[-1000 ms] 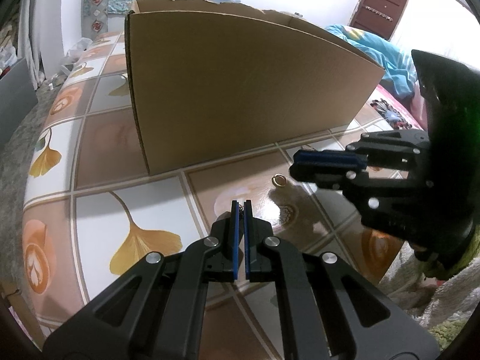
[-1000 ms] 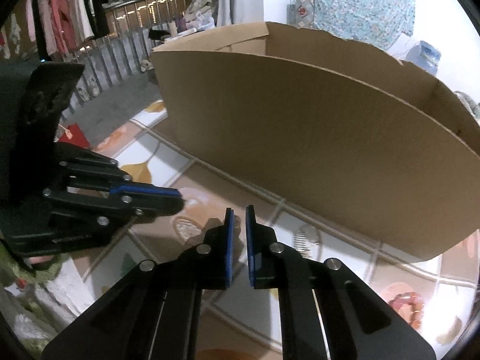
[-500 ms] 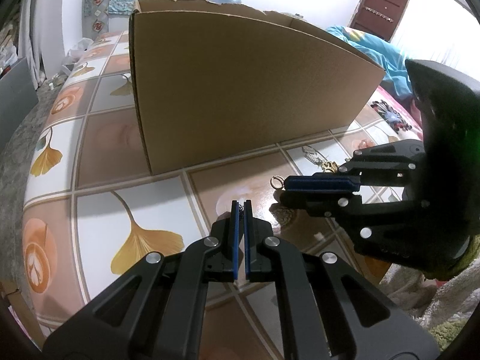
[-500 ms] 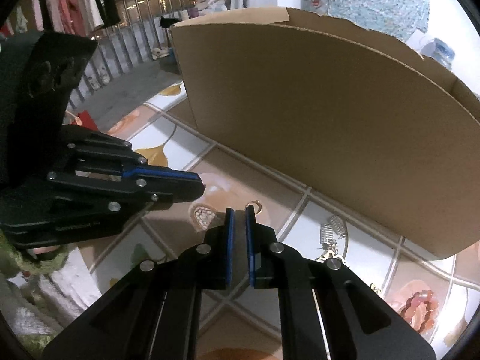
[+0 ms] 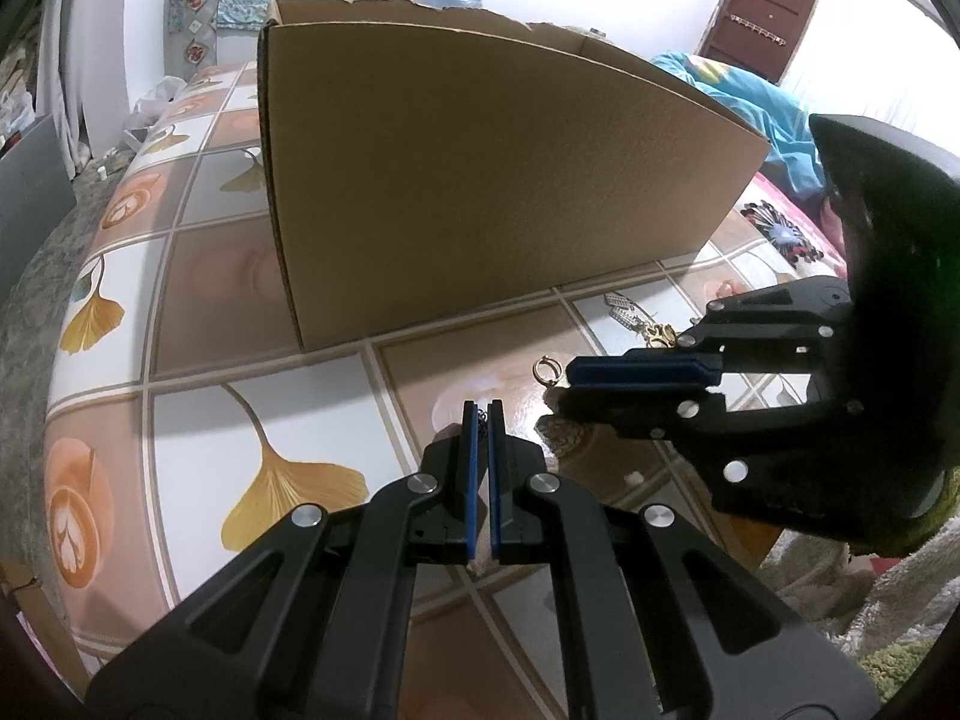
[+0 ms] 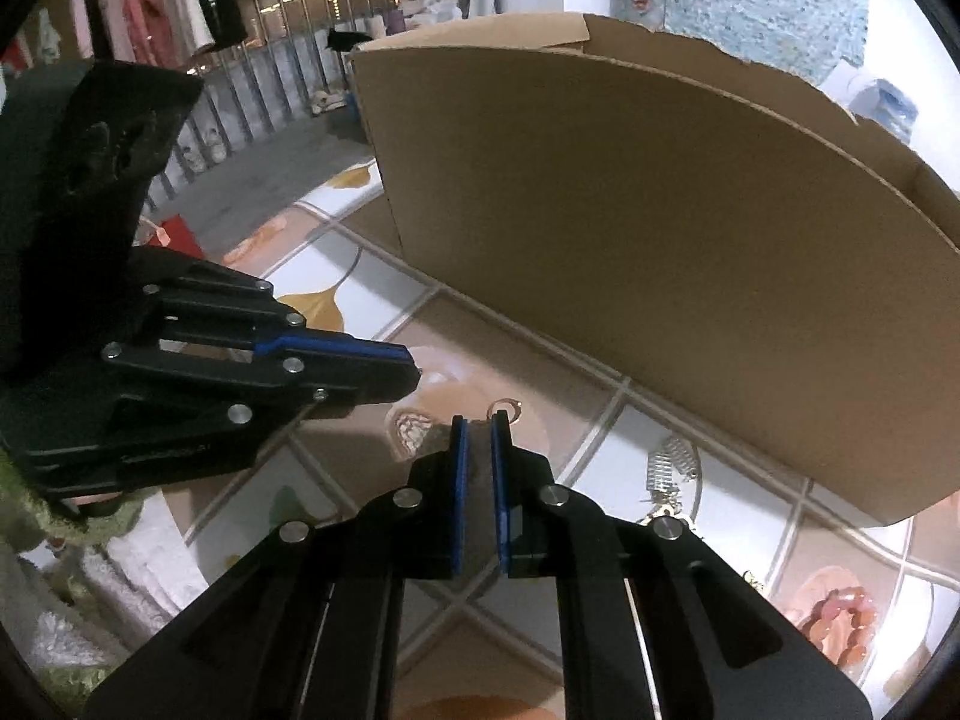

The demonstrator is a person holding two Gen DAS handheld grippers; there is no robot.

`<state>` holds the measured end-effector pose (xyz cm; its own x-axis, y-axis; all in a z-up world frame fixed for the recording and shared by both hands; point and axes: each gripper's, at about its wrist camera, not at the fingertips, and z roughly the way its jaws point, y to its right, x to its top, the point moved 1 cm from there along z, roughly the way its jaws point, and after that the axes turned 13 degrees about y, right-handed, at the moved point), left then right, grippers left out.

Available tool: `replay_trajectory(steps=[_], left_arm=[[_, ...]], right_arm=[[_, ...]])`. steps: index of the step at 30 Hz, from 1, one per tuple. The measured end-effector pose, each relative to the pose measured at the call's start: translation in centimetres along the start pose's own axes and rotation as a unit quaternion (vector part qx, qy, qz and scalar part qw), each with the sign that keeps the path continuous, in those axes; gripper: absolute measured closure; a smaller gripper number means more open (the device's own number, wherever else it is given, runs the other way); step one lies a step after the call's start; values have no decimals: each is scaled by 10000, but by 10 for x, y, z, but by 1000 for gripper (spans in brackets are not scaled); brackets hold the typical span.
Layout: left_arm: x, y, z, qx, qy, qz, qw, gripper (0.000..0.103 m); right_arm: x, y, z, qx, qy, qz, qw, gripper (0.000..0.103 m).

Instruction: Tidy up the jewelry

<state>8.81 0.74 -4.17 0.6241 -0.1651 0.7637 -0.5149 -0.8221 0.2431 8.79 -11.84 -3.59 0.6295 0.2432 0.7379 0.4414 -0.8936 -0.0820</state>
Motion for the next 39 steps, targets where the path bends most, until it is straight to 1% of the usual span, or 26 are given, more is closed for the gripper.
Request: replay_trajectory(steps=[3,6,9,10,12,14,18,21,23,24,33,36,39], left_arm=[[0,0,0,-3,-1,10,10000,101],[0,1,0,1,2,7,10000,101],[0,0,0,-1,0,9,10000,101],[0,0,0,-3,0,11,10000,101],[0,1,0,-3,-2,20,10000,101],[0,1,1,0,-1,26,10000,101],[0,1,1,0,-3,23,10000,101],[1,2,2,-3,0,37,10000,101],[1,2,3,-4,2,37,10000,101],[1,2,3,-3,2,39,10000,101],[1,2,2,10,8,76,10000,101],[2,2,-1,11,56,75,10000,101],[5,3,-7,8,127,66,9999,101]], right_arm=[[3,9,-6,-37,77,-2,10000,95],[6,12,-5,-116,46,-211,9997,95],[9,11,-2,170,-14,-398,9991,92],[11,9,-1,292,-21,-470,9985,86],[12,8,0,463,-91,-673,9966,79],[13,7,1,571,-135,-962,9936,79],[11,5,11,757,-321,-1154,9899,79],[13,6,14,911,-369,-1100,9891,80],[14,7,18,941,-373,-1075,9890,85],[14,8,18,979,-382,-1045,9890,91],[12,16,12,947,-269,-793,9920,91],[16,19,5,902,-163,-701,9933,91],[20,25,-11,845,10,-573,9948,91]])
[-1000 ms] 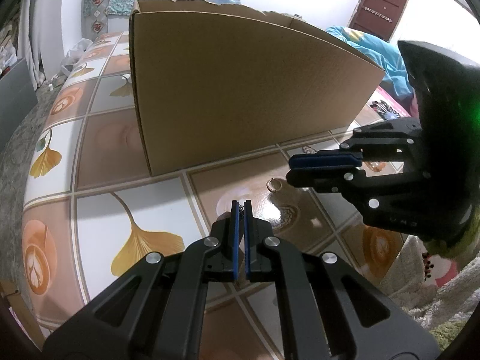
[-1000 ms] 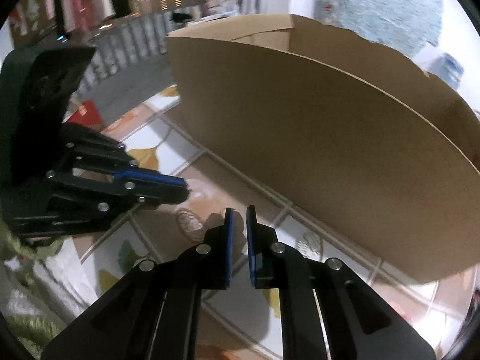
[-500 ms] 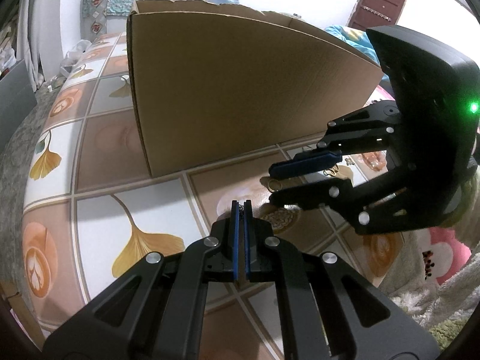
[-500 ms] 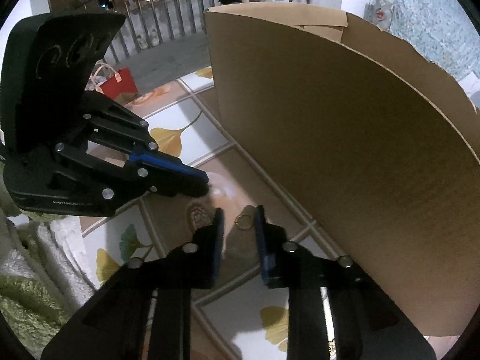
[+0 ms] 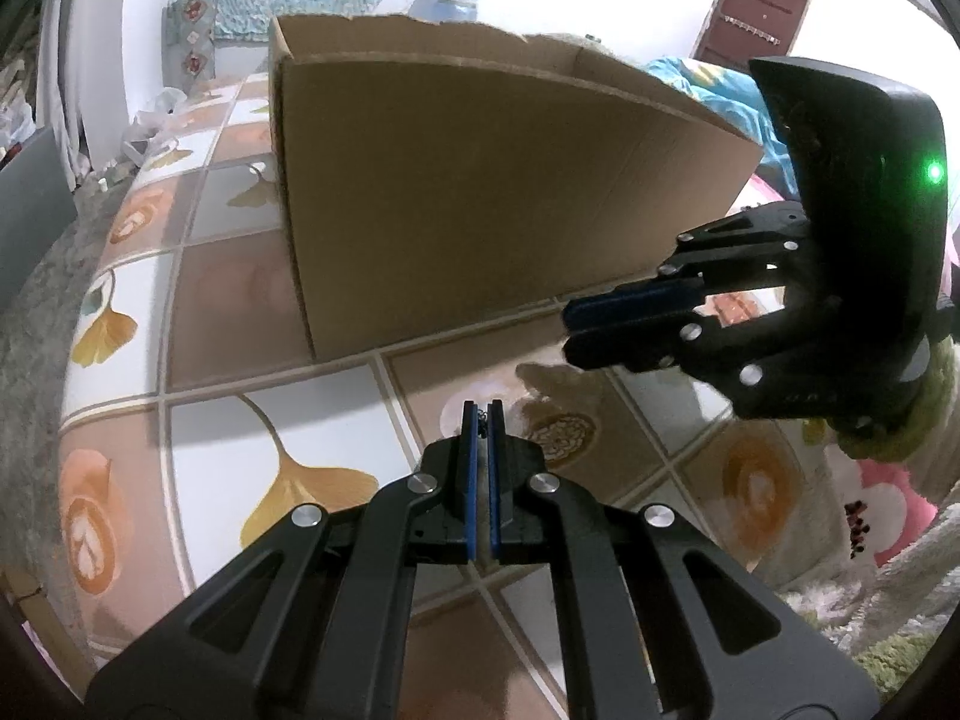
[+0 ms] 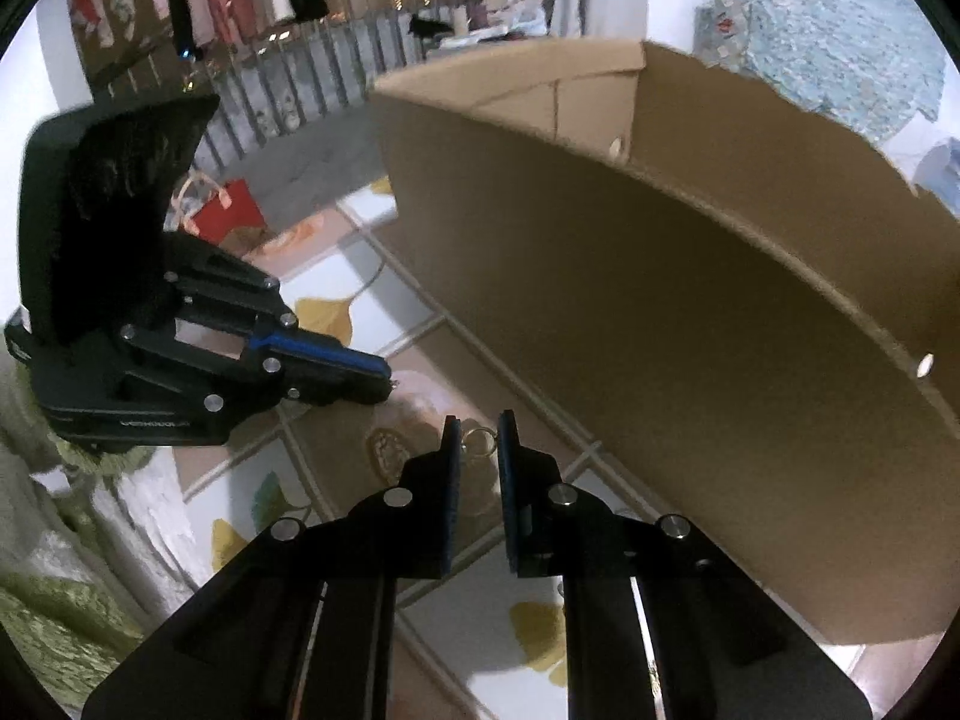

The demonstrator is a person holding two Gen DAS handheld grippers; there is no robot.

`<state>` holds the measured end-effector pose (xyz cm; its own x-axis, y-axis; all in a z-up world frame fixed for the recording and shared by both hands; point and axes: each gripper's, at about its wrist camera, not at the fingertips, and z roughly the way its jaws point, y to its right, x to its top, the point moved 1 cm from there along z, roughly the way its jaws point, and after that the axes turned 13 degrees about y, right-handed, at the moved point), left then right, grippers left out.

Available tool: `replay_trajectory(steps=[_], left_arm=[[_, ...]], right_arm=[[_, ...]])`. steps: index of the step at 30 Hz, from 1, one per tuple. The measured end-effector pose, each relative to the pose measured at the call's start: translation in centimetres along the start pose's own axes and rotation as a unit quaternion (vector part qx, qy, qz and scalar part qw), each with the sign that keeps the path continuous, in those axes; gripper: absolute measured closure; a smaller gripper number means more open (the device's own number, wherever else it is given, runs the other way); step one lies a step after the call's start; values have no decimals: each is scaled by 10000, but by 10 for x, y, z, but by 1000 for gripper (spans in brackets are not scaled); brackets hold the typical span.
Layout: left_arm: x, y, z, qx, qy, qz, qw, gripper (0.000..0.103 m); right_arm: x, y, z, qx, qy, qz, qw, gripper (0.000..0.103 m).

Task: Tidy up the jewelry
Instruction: 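Carry the gold ring over the box and open the right gripper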

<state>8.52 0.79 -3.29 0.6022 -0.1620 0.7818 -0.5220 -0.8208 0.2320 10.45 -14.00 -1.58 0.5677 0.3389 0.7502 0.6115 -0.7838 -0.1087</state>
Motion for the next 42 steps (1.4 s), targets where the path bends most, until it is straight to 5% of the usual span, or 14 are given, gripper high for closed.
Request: replay_trajectory(steps=[18,22,32,42], left_arm=[[92,33,-93,-481,1125,315,9920,101],[125,30,-67,-689,917,230,9931,101],[157,10,70,-971,-512,-446,9930,101],[161,10,123,-1019,-1069,-900,9849,100]], right_arm=[[73,27,-111,-16,1482,583,9872,91],[91,57,-100,-33,1142,951,9889,91],[87,129,-31,-452,-330,1613,9853,91],[75,159,-12,-853,-680,1838,9769,90]])
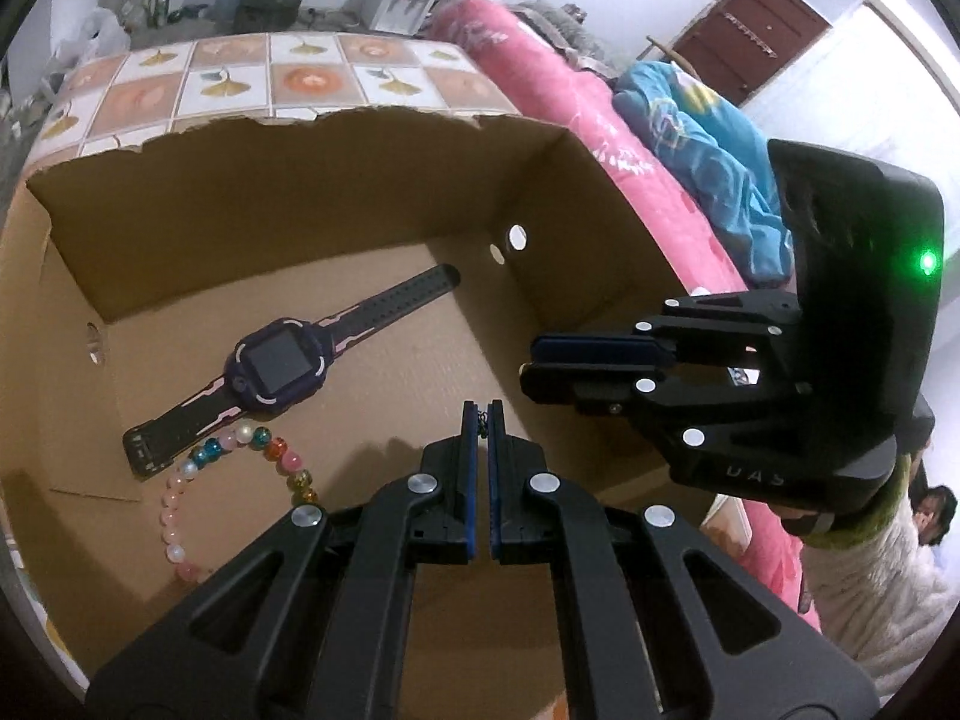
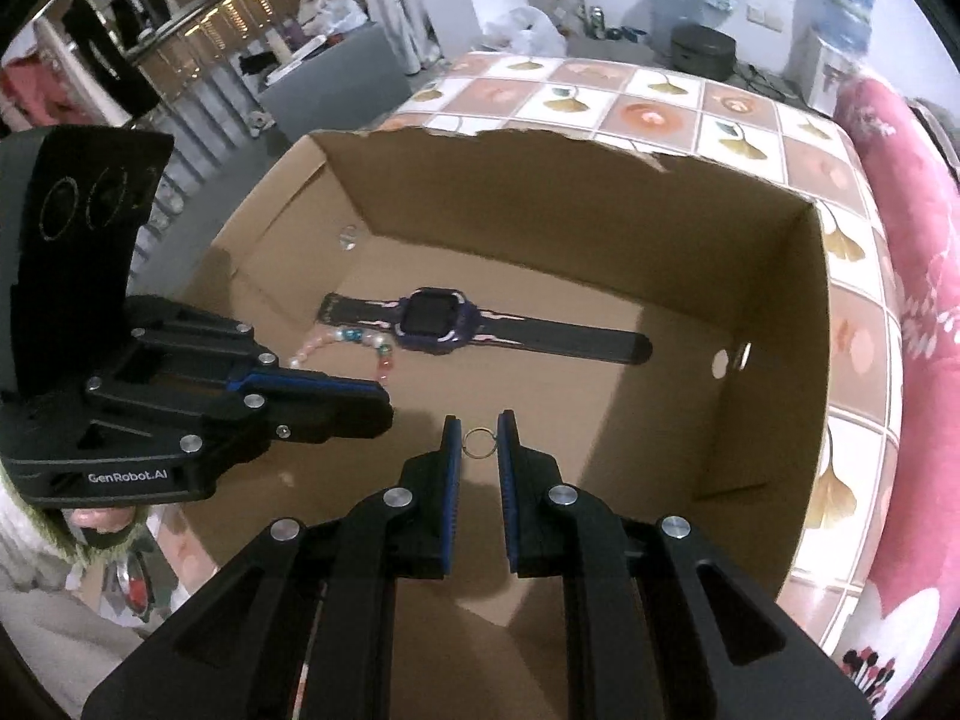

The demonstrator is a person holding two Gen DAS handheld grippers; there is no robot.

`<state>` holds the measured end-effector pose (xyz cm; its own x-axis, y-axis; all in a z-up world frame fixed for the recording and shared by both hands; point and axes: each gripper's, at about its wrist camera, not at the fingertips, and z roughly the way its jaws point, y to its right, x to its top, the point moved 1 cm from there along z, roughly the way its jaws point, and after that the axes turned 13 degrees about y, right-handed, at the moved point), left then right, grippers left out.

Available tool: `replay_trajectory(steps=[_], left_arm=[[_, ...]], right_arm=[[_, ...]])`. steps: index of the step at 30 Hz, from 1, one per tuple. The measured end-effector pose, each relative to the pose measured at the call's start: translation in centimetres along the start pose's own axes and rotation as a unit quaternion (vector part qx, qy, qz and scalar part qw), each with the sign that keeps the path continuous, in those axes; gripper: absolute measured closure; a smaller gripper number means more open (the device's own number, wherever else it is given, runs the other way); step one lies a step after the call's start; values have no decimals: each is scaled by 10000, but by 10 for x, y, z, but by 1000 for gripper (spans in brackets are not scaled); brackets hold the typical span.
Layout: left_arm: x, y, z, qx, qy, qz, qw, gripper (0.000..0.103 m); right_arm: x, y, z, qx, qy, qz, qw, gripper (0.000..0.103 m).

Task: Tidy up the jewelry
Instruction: 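Carry the gold ring over the box and open the right gripper, then withdraw the open right gripper from the box back to the table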

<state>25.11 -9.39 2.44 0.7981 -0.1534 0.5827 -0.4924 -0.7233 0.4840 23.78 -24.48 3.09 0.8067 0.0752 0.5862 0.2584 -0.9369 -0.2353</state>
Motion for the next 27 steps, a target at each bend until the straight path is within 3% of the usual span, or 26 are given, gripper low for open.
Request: replay_trajectory(steps=[2,4,7,9,13,20,27], left_arm=[[2,0,2,30,6,-1,10000,98],[3,-1,4,75,41,-40,10000,86],[4,-2,4,75,60,-118,9999,76],[6,-2,4,80,76,-147,9998,76],[8,-3,0,136,162,-120,9997,75],[8,5,-18,217,450,131,9987,72],[-1,19,-59,317,931,528,9938,71]], right_arm=[[0,2,1,-28,22,-1,10000,90],[1,4,1,-28,33,31,10000,90],[1,7,1,-53,49,55,10000,89],[3,9,2,-79,65,65,9999,89],[3,9,-3,-133,152,76,9998,78],[3,9,-16,-225,330,47,9992,76],[-2,-1,-51,-268,802,-48,9964,76]])
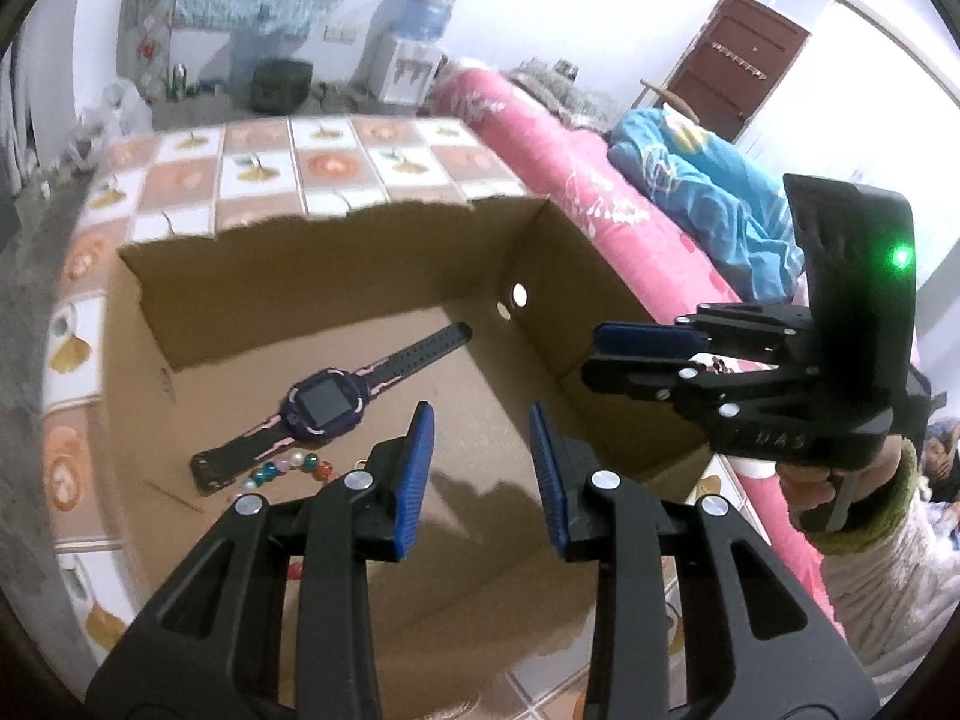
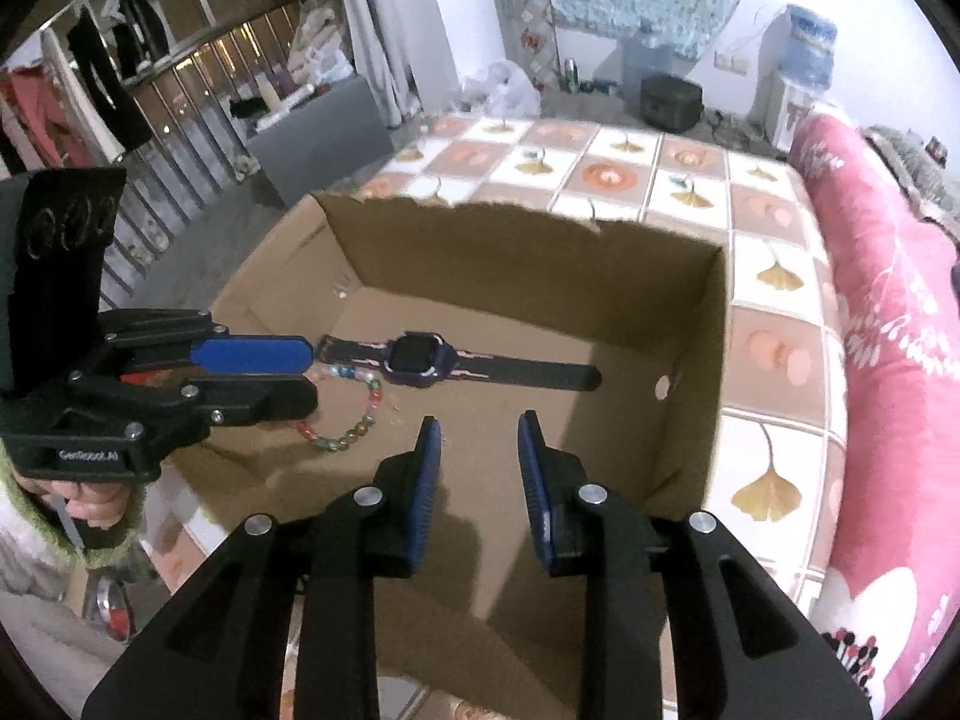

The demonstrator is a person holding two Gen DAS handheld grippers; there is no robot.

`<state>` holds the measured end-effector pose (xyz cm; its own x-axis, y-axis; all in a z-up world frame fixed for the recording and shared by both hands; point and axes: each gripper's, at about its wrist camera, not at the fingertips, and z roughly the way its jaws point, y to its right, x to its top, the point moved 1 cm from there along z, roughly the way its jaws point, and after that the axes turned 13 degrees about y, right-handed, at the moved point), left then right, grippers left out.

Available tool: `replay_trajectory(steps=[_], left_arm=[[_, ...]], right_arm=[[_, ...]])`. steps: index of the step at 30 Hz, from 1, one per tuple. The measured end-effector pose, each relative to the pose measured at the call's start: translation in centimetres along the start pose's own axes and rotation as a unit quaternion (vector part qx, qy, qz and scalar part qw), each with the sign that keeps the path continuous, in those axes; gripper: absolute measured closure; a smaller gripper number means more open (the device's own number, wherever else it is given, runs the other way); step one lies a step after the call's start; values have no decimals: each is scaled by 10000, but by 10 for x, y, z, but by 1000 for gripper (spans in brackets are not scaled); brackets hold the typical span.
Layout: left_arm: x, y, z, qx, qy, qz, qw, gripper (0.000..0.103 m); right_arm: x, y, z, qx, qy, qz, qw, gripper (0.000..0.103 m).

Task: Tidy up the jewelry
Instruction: 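Withdraw the open right gripper from the box back to the table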

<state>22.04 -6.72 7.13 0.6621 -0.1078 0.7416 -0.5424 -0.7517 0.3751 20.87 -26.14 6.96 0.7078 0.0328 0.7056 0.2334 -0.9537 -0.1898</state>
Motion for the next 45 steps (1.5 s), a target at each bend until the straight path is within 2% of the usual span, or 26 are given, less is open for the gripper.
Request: replay_trajectory(steps=[3,9,14,17,22,24,30,33,37,40,45], left_arm=[[-3,7,-22,36,237,199,9995,68],[-35,24,-85,184,838,787,9932,53],[-72,29,-115,231,966,877,9912,46],[-96,32,-122,119,925,803,9924,44],[-133,39,-108,232,685,885,9934,44],[-145,40,-99,252,583,875,9941,44],[-170,48,-68,124,287,932,9952,45],[-177,56,-54,-11,212,1084,9939,53],[-178,58,-32,-92,21,1161,9932,69],[-177,62,-18,-92,-49,1324,9911,73],[-175,66,4,43,-205,1472,9889,73]], right_arm=[[-3,-6,-25,154,320,104,9993,76],[-32,-25,-81,568,972,241,9933,75],[-72,-33,-102,755,1165,515,9890,75],[-99,-34,-102,783,1137,745,9876,75],[-139,-40,-84,747,899,1044,9876,75],[-152,-43,-75,613,790,1064,9893,75],[-181,-44,-46,491,440,1424,9876,75],[-191,-46,-32,261,179,1402,9896,77],[-195,-47,-22,169,86,1339,9908,80],[-197,-47,-20,177,88,1374,9903,80],[-199,-42,-18,240,152,1450,9890,81]])
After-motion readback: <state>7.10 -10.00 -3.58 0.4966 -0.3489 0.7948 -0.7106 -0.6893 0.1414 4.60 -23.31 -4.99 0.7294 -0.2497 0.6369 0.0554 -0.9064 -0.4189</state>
